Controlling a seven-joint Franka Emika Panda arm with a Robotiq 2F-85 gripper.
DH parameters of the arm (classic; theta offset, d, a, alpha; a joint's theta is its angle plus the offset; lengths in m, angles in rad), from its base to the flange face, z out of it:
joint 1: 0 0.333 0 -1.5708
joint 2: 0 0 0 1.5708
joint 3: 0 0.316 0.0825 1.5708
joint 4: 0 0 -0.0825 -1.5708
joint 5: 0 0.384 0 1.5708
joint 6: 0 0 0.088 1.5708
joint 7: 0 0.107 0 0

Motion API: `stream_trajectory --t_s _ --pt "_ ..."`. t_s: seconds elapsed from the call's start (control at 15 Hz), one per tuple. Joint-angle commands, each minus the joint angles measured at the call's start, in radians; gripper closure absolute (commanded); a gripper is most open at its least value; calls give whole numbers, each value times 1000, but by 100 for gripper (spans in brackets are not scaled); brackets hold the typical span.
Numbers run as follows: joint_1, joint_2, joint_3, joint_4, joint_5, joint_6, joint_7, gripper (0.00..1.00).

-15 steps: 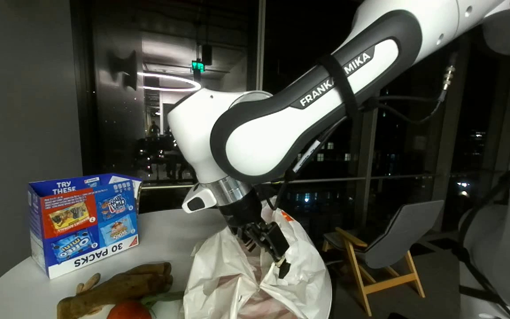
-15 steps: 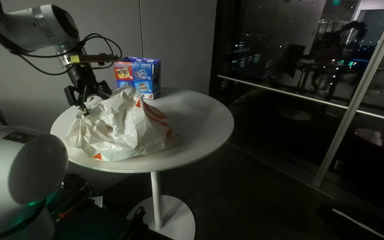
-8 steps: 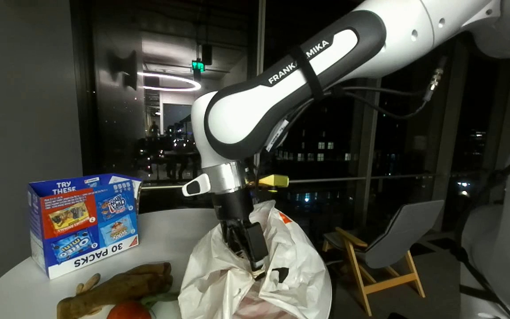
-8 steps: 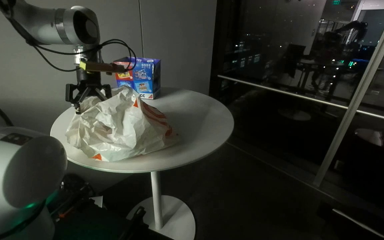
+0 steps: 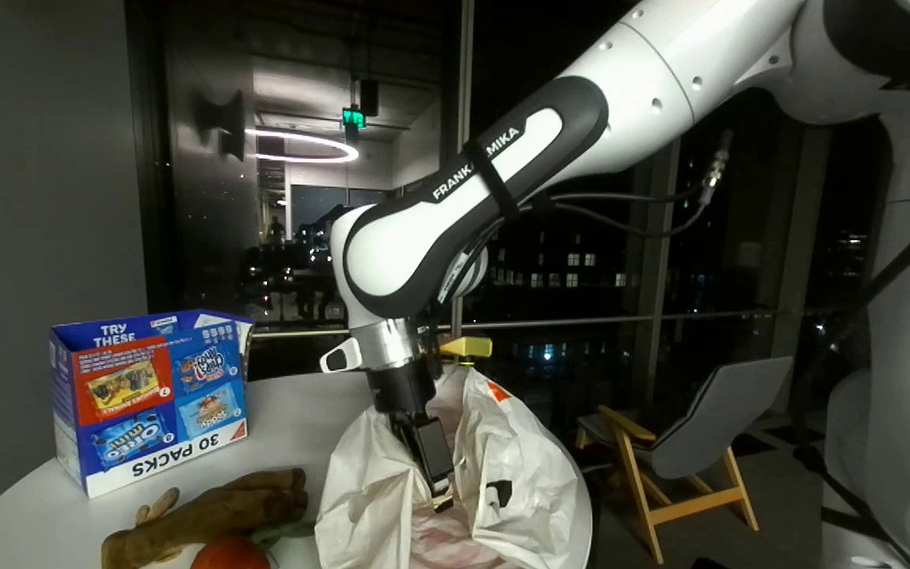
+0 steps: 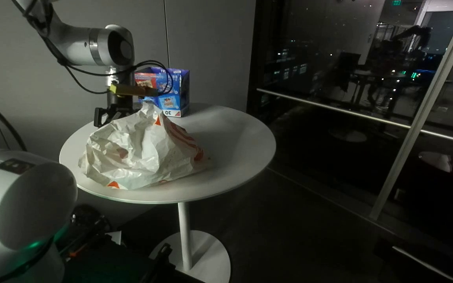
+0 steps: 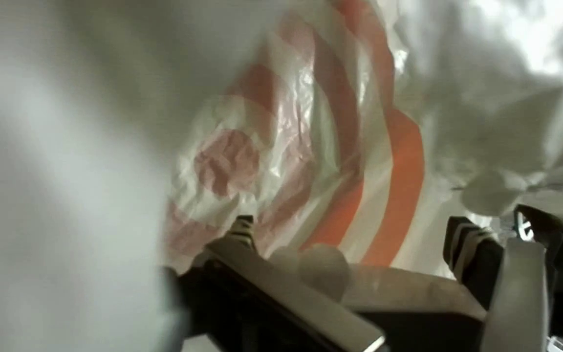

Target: Remove the contents from the plastic bag and put them on the table.

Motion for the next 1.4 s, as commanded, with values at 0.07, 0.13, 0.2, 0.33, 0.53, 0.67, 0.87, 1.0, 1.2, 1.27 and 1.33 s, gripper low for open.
stream_trajectory --t_s 0.07,0.13,0.2,0.33,0.53,0.67,0.87,1.0,1.2,1.27,1.33 --pt "-15 82 21 65 -210 -36 137 0" --pt "-15 83 21 61 -252 -39 166 0" --pt "-15 87 21 62 -289 -61 189 0" --pt "-15 99 20 70 -351 -152 220 0" --pt "-25 116 17 69 -390 -288 211 0" --pt "-39 121 16 52 -390 -315 138 0" --pt "-64 148 14 29 -437 -219 -34 0" --pt "-79 170 10 24 -469 -162 -109 0" --pt "-101 184 5 4 -519 -91 -211 0" --pt "-106 194 2 3 -538 -76 -227 0" --pt "-114 202 -4 4 -559 -57 -240 0"
